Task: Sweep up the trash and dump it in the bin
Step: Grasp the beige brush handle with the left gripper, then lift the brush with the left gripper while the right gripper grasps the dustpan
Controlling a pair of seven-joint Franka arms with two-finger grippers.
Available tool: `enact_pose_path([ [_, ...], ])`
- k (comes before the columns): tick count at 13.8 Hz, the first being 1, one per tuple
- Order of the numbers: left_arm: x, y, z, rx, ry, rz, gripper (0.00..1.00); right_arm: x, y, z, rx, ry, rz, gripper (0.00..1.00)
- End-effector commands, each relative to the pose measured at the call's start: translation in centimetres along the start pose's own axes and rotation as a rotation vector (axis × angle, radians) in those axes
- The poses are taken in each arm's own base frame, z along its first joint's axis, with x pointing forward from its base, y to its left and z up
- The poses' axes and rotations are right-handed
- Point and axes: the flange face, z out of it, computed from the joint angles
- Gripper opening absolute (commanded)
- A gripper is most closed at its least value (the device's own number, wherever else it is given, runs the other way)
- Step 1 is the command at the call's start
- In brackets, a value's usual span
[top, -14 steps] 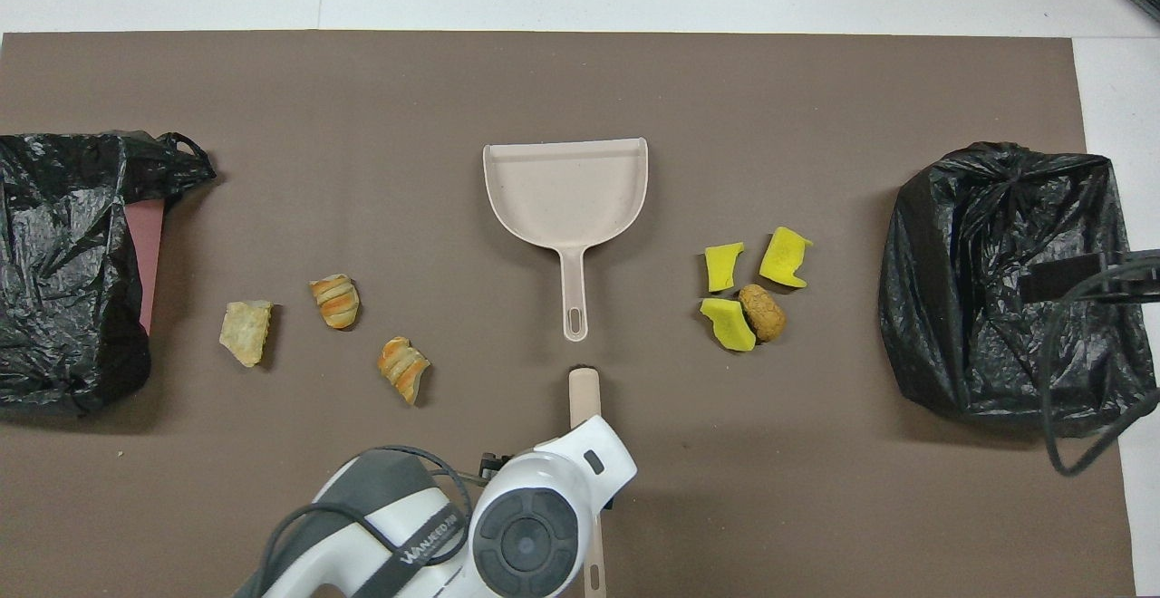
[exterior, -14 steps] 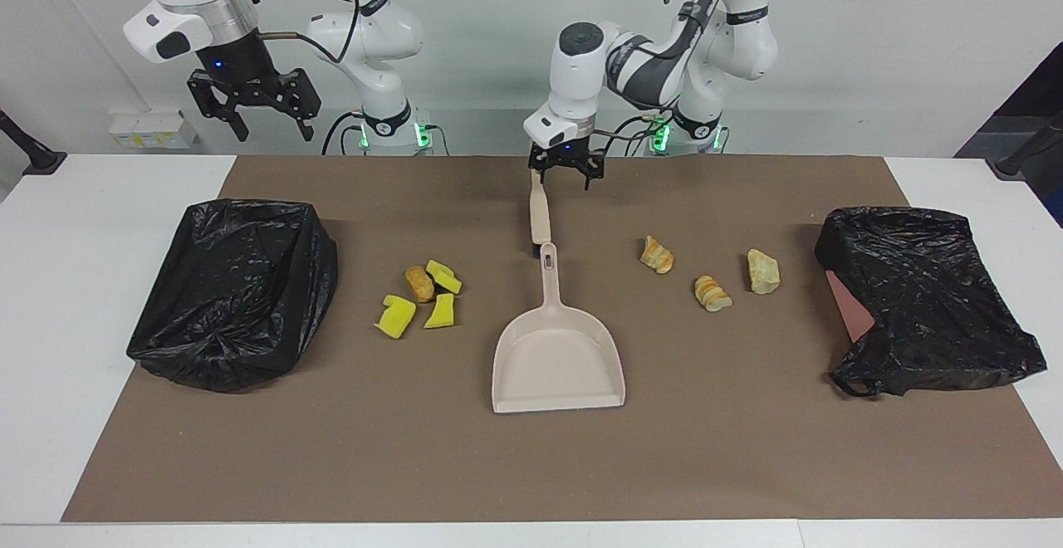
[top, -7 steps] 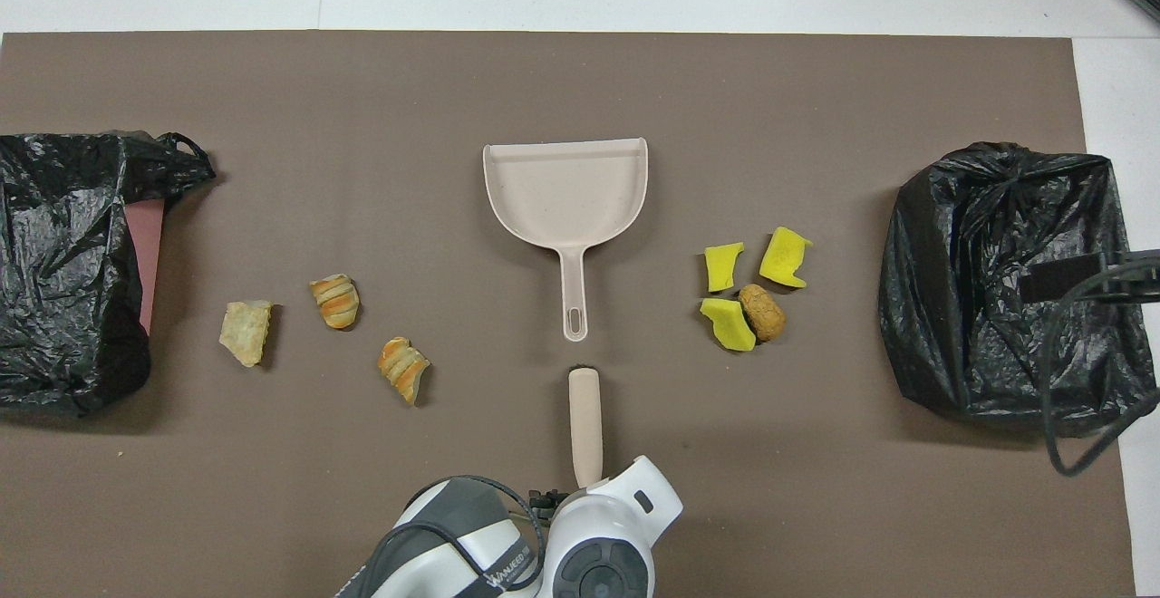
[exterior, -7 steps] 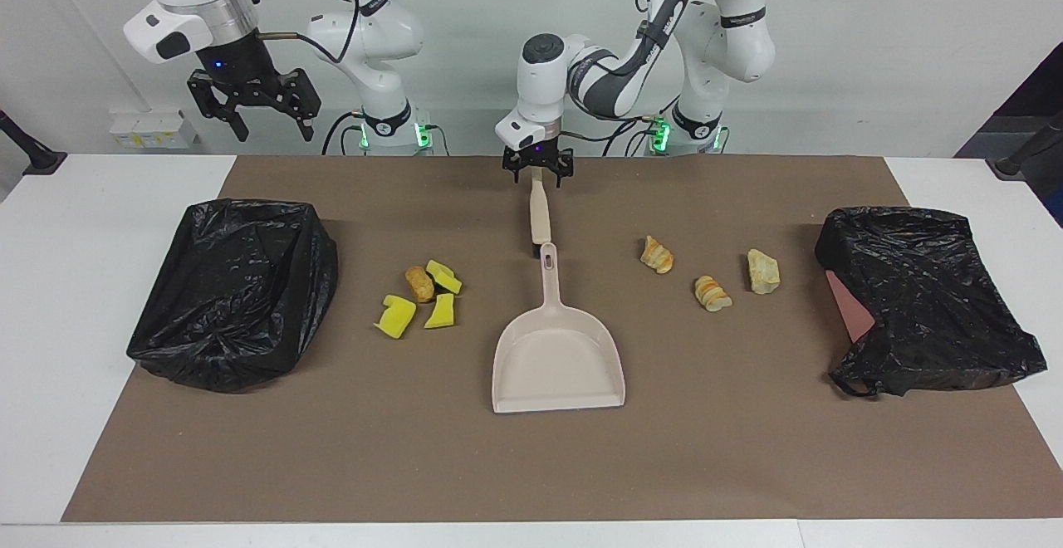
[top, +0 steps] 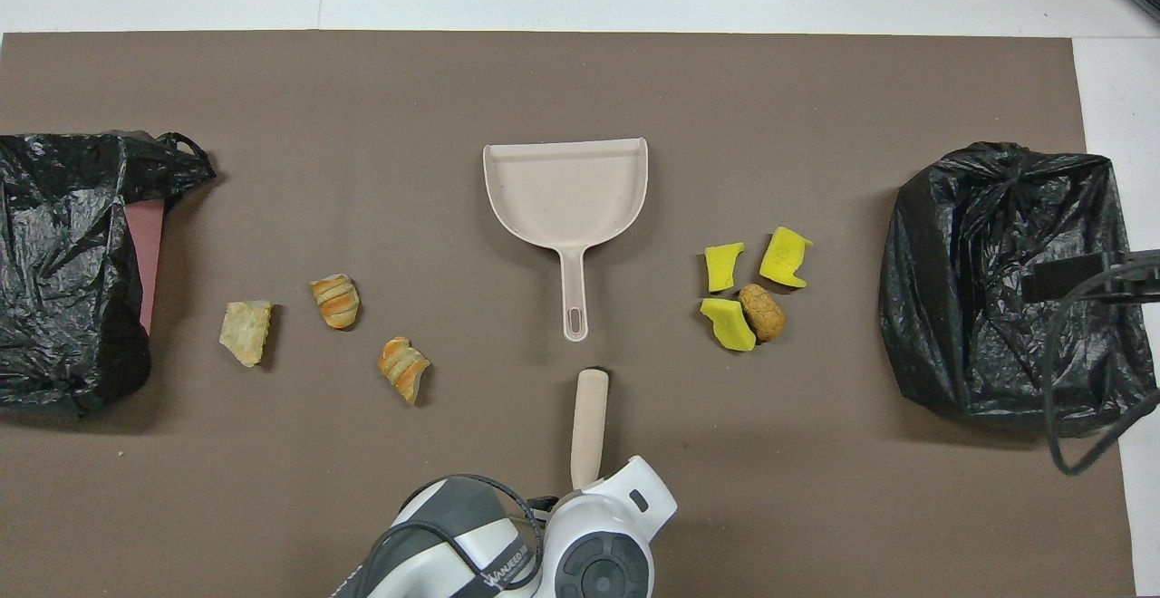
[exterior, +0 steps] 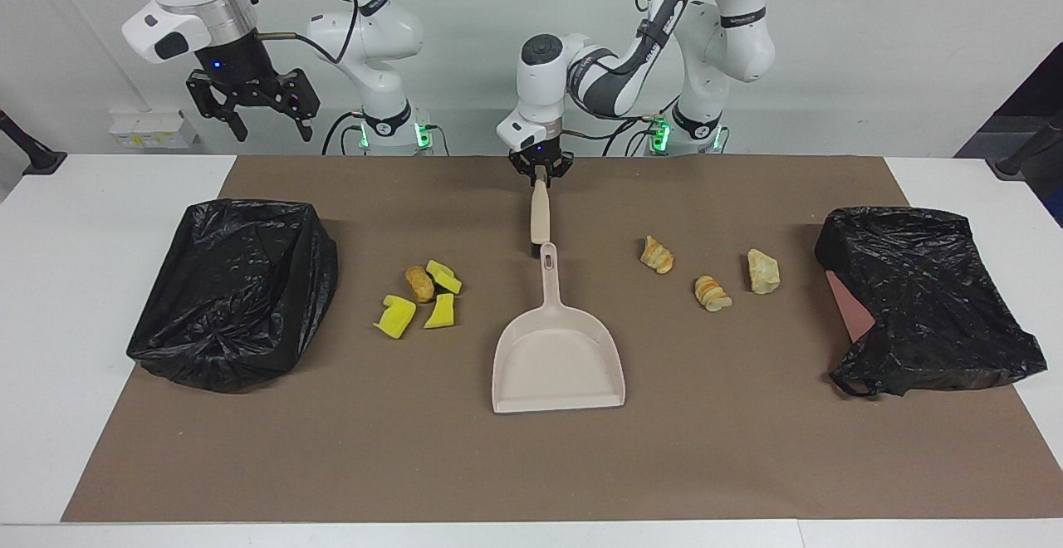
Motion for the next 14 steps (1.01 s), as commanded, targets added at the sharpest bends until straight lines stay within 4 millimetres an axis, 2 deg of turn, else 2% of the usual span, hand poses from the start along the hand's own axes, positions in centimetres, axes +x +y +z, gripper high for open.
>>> enact_pose_path([
  [1,0.9,-3.0,-2.7,0.017,-0.037,-0.048,0.00,-0.6,0.5,0.0,0.015,-0.008,-0.024,1.00],
  [5,2.6,-9.3,-6.4,0.065,-0.114,-0.141,0.00,-0.4,-0.1,0.4,0.014,-0.016,-0.026,1.00],
  [6,3.5,-11.0,-7.9,0.051,-0.107,-0.166,0.00,-0.3,-1.2,0.7,0.014,-0.019,-0.041,1.00],
  [8,6.4,-14.5,-10.8,0.008,-0.068,-0.259,0.00,0.4,-4.9,1.9,0.009,-0.032,-0.032,1.00],
  [9,7.5,-16.6,-11.4,0.013,-0.085,-0.318,0.00,1.1,-7.7,2.9,0.009,-0.016,-0.026,1.00],
  [11,8.6,-19.4,-11.4,0.023,-0.111,-0.408,0.00,2.9,-13.6,6.4,0.003,-0.012,-0.044,1.00],
  [14,10.9,-26.2,-10.6,0.039,-0.109,-0.522,0.00,5.3,-22.8,13.1,0.014,0.027,0.005,1.00],
])
